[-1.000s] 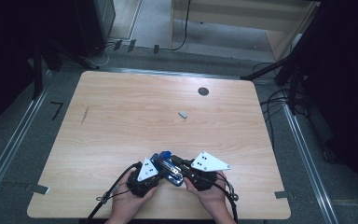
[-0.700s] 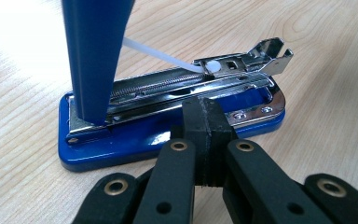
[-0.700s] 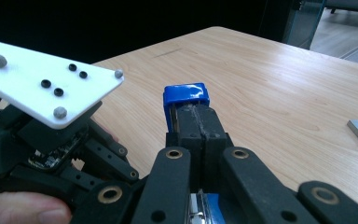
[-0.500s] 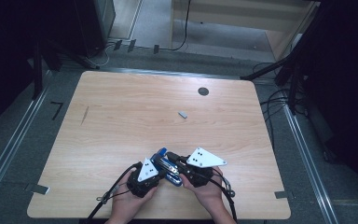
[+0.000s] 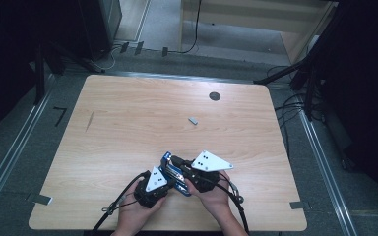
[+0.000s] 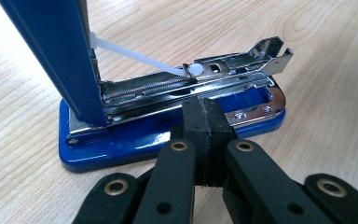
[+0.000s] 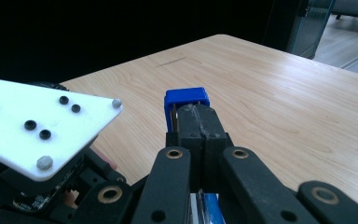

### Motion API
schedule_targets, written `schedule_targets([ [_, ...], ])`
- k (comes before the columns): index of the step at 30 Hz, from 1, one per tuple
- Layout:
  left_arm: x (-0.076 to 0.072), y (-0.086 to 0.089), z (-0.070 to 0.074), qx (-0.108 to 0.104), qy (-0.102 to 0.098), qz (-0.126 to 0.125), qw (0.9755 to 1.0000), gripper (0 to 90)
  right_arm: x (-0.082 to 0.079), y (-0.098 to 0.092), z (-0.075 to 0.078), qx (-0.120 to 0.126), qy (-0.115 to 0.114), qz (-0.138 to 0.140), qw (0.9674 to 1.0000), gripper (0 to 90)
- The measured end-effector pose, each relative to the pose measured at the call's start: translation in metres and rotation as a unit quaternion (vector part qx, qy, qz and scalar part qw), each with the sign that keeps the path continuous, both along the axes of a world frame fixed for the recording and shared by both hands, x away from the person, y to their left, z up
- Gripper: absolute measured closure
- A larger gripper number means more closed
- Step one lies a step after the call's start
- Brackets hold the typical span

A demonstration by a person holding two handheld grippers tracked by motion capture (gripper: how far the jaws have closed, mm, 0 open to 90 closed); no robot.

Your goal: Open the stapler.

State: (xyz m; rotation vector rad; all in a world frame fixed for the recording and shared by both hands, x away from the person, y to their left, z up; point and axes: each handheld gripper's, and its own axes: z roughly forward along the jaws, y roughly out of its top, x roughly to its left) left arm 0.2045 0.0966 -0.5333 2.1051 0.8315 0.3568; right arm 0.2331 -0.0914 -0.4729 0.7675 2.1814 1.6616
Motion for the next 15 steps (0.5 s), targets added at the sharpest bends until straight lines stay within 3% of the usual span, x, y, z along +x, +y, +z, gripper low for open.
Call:
schedule_targets([
  [15, 0.0, 0.0, 0.0, 0.0, -0.001, 0.002, 1.0, 90.0, 0.009, 0.012, 0.002, 0.0, -0.001, 0.006, 1.0, 90.0],
])
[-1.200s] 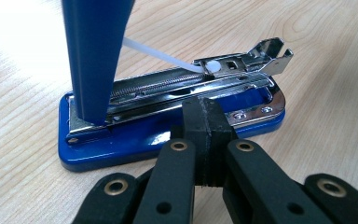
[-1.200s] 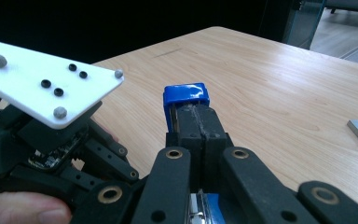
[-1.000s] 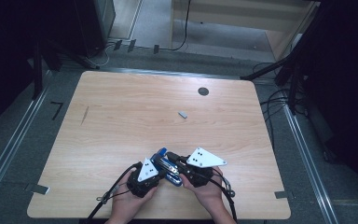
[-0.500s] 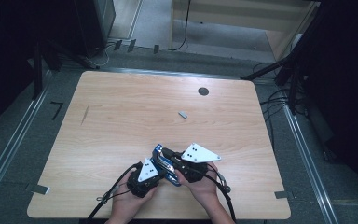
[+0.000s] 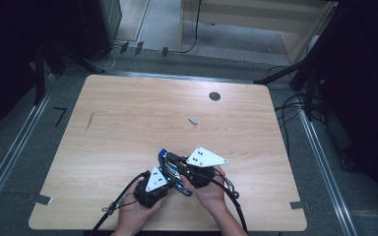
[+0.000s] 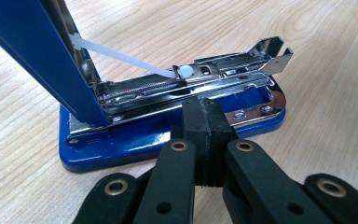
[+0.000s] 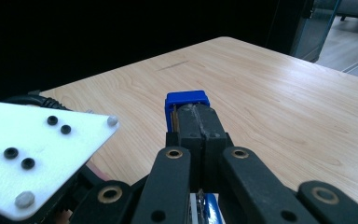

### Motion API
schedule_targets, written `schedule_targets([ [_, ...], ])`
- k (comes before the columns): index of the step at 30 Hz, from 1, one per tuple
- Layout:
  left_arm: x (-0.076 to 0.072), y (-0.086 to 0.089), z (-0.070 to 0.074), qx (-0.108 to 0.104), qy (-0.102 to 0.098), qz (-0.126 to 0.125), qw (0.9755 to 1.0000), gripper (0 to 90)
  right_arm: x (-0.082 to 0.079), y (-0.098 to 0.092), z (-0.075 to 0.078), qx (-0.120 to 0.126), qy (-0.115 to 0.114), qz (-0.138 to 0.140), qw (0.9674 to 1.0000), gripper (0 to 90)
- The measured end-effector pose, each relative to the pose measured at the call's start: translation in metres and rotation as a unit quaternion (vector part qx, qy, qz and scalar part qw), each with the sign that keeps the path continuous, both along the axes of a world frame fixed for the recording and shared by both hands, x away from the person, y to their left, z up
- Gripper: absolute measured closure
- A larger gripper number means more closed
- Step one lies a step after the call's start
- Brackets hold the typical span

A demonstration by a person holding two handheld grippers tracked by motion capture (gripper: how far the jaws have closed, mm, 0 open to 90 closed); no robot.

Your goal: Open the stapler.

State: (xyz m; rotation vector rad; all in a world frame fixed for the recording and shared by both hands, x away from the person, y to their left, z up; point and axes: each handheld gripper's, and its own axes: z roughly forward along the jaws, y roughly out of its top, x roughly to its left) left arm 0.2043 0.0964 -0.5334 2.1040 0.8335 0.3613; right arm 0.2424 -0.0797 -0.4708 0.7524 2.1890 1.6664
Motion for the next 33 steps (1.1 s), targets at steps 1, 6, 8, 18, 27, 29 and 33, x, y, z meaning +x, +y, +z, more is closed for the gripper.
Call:
schedule_targets([
  [1, 0.0, 0.0, 0.0, 0.001, -0.001, 0.0, 1.0, 90.0, 0.001, 0.001, 0.0, 0.0, 0.0, 0.001, 1.0, 90.0],
  [6, 0.0, 0.0, 0.0, 0.001, -0.002, 0.0, 1.0, 90.0, 0.004, 0.006, 0.001, -0.001, 0.0, 0.002, 1.0, 90.0],
  [8, 0.0, 0.0, 0.0, 0.001, -0.002, 0.0, 1.0, 90.0, 0.006, 0.009, 0.001, 0.001, 0.001, 0.003, 1.0, 90.0],
  [18, 0.0, 0.0, 0.0, 0.001, -0.002, 0.0, 1.0, 90.0, 0.014, 0.017, 0.001, -0.008, 0.005, 0.009, 0.9999, 90.0],
  [27, 0.0, 0.0, 0.0, 0.002, -0.003, -0.001, 1.0, 90.0, 0.022, 0.024, -0.01, -0.022, 0.023, 0.022, 0.9993, 90.0],
  [29, 0.0, 0.0, 0.0, 0.003, -0.002, -0.001, 1.0, 90.0, 0.023, 0.025, -0.011, -0.027, 0.023, 0.024, 0.9991, 90.0],
  [33, 0.0, 0.0, 0.0, 0.003, -0.003, -0.001, 1.0, 90.0, 0.025, 0.028, -0.013, -0.033, 0.026, 0.025, 0.9988, 90.0],
])
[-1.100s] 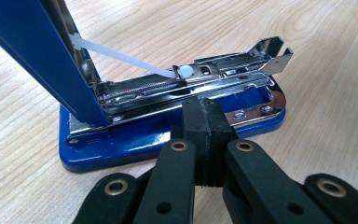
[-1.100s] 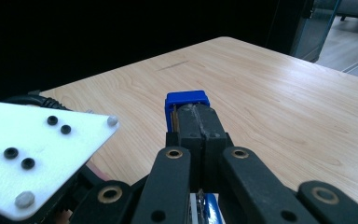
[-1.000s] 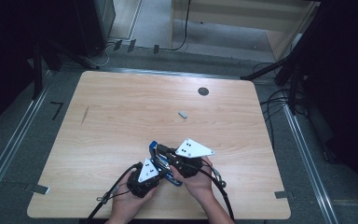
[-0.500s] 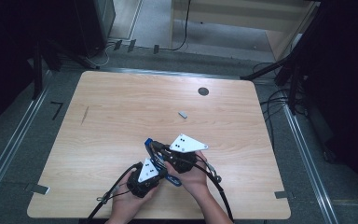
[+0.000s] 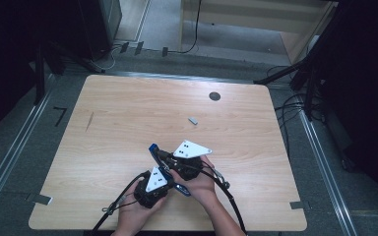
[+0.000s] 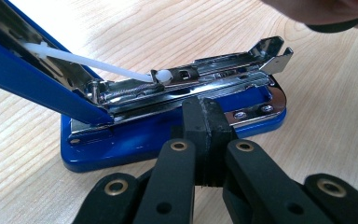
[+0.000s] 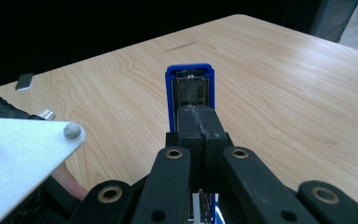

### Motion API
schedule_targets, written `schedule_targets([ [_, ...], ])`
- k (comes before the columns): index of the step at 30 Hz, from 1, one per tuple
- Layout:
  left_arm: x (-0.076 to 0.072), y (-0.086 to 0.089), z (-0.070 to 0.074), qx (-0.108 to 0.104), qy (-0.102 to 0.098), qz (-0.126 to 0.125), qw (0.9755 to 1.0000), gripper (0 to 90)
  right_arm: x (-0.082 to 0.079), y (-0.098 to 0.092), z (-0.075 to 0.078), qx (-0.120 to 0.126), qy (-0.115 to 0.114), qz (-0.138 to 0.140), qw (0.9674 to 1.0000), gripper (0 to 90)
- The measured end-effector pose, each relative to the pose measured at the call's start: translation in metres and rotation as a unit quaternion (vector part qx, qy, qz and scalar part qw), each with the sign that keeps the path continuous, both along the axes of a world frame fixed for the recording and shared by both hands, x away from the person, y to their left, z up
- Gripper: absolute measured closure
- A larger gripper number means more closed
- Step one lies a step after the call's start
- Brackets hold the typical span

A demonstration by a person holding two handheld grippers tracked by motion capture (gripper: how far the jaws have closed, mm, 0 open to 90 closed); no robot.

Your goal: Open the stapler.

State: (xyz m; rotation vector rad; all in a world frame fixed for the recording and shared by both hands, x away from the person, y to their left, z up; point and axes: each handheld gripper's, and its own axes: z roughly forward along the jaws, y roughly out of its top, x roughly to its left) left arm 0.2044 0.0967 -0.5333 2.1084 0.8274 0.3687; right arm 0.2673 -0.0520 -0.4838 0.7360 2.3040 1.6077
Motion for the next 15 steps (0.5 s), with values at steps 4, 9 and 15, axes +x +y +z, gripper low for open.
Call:
schedule_targets([
  [4, 0.0, 0.0, 0.0, 0.0, 0.0, 0.001, 1.0, 90.0, 0.0016, 0.0023, -0.0028, -0.004, 0.003, 0.001, 1.0, 90.0],
  [9, 0.0, 0.0, 0.0, -0.001, 0.0, 0.0, 1.0, 90.0, 0.004, 0.0053, -0.0053, -0.008, 0.007, 0.003, 0.9999, 90.0],
  [15, 0.0, 0.0001, 0.0, 0.0, 0.0, -0.001, 1.0, 90.0, 0.0066, 0.0084, -0.0059, -0.014, 0.009, 0.005, 0.9999, 90.0],
])
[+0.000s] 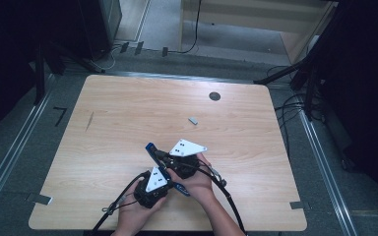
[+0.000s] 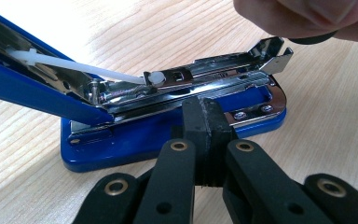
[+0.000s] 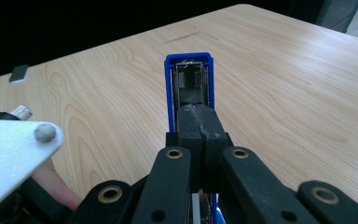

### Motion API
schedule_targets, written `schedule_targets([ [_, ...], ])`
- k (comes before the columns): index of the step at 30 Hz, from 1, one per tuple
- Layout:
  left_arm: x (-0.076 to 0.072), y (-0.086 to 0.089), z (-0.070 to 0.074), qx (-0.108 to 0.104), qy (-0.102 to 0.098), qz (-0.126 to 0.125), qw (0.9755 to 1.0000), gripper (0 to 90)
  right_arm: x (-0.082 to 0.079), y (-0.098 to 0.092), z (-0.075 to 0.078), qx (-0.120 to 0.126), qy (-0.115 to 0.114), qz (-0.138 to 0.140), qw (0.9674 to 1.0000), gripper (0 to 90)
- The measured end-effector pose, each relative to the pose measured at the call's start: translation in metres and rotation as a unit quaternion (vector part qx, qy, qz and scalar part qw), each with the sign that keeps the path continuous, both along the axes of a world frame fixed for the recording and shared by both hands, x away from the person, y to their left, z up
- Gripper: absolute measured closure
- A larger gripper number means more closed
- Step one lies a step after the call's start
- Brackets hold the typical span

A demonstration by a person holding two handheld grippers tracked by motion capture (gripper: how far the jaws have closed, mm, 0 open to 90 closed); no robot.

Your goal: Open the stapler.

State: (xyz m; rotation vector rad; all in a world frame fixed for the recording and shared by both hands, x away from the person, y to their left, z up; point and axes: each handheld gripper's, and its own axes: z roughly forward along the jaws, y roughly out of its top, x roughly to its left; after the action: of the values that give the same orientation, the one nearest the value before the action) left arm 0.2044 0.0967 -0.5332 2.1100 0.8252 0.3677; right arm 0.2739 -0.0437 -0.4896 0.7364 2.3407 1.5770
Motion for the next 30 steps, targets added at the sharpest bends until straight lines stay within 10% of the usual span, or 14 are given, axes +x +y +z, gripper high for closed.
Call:
schedule_targets([
  [30, 0.0, 0.0, 0.0, 0.002, -0.001, 0.002, 1.0, 90.0, 0.019, 0.023, -0.012, -0.049, 0.058, 0.009, 0.997, 90.0],
])
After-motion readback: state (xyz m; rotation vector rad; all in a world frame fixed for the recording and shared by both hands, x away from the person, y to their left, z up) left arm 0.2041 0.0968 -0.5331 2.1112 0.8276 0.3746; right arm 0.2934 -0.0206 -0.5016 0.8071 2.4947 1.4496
